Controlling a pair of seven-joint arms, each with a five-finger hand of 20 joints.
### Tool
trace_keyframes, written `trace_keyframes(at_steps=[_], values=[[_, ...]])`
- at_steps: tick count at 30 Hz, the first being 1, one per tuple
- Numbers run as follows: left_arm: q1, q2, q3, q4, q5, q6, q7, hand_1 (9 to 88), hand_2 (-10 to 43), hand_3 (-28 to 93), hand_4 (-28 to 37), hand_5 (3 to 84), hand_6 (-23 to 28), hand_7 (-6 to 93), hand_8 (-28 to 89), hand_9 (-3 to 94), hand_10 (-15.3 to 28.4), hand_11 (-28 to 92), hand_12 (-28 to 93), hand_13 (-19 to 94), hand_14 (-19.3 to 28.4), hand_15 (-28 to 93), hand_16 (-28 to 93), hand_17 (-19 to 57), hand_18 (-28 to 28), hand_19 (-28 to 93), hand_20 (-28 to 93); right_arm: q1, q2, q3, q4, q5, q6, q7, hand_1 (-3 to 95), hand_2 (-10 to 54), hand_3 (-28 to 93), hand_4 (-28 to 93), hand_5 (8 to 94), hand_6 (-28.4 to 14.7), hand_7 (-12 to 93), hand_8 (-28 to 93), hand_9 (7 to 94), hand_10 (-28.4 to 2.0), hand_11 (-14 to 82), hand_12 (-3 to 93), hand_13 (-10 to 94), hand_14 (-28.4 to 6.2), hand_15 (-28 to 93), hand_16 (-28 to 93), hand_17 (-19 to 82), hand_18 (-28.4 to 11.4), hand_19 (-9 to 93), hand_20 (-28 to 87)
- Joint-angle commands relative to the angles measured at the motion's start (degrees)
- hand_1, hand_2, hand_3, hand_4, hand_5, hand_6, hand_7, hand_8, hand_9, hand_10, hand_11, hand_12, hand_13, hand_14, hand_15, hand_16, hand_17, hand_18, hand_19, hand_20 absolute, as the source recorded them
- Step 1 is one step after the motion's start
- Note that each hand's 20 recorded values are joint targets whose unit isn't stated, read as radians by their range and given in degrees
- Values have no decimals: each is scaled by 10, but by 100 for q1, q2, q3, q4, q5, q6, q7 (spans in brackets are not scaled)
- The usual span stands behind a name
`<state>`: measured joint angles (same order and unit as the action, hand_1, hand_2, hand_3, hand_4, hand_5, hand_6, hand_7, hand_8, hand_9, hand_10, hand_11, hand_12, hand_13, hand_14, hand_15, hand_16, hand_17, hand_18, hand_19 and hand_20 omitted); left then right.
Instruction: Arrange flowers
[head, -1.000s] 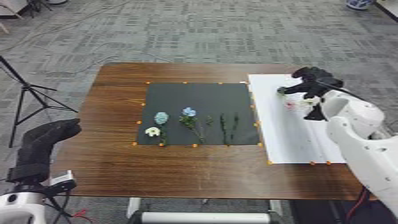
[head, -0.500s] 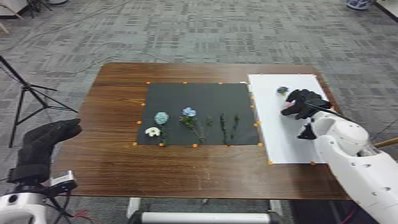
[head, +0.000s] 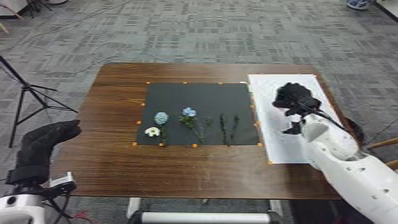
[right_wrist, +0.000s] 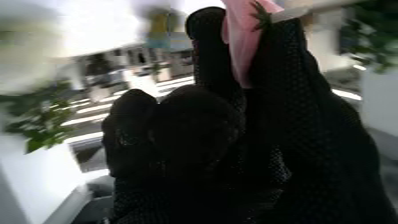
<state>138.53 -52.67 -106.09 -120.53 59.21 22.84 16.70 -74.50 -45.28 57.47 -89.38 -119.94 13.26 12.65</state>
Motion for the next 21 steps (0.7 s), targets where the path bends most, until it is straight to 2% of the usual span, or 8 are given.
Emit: trace_keyframes(at_steps=[1,6,9,13,17,21], values=[[-1,-17,-19,-17,19,-64,-62,213,-11,707,-283,549,7,202,-87,546,145,220,142,443,172,249,20,67,135,153,206,1048,-809,-662,-812,16,-748,-402,611,-69,533,-166,793,0,178,80,888,-97,135,277,892,-34,587,354,599,-149,932,555],[-63,-12,24,1,60,-108,-91,213,-10,707,-283,548,7,202,-86,545,145,219,141,443,172,248,20,67,135,153,206,1179,-1368,-1201,-636,-198,-997,-458,607,-72,540,-168,795,6,177,78,888,-98,126,277,892,-34,586,357,599,-148,932,558],[-96,3,30,16,55,-128,-102,213,-10,706,-283,548,7,201,-87,544,145,218,141,442,172,247,20,66,135,152,205,1090,-1658,-1151,-428,-360,-1329,-618,603,-75,546,-169,796,9,176,73,888,-98,122,276,892,-34,586,359,600,-148,932,559],[-166,-2,79,52,8,-75,-80,213,-8,706,-283,546,6,200,-86,541,143,214,141,438,172,242,20,65,136,150,205,1014,-1614,-1251,-435,-346,-1462,-510,599,-78,554,-171,797,9,176,69,887,-101,114,271,893,-34,585,360,601,-147,932,559],[-91,-24,45,25,20,-117,-93,213,-8,706,-283,546,6,199,-85,540,142,212,142,437,172,240,23,63,136,148,204,986,-1563,-1258,-413,-325,-1480,-452,595,-80,559,-175,797,14,176,64,887,-101,102,259,893,-34,584,360,601,-147,932,560],[-56,-49,25,-1,-9,-68,-100,212,-8,706,-283,546,6,198,-84,541,142,211,143,435,171,240,26,56,140,155,209,961,-1651,-1172,-302,-354,-1517,-463,593,-82,559,-177,800,16,174,58,886,-101,98,256,894,-34,582,359,602,-147,932,561]])
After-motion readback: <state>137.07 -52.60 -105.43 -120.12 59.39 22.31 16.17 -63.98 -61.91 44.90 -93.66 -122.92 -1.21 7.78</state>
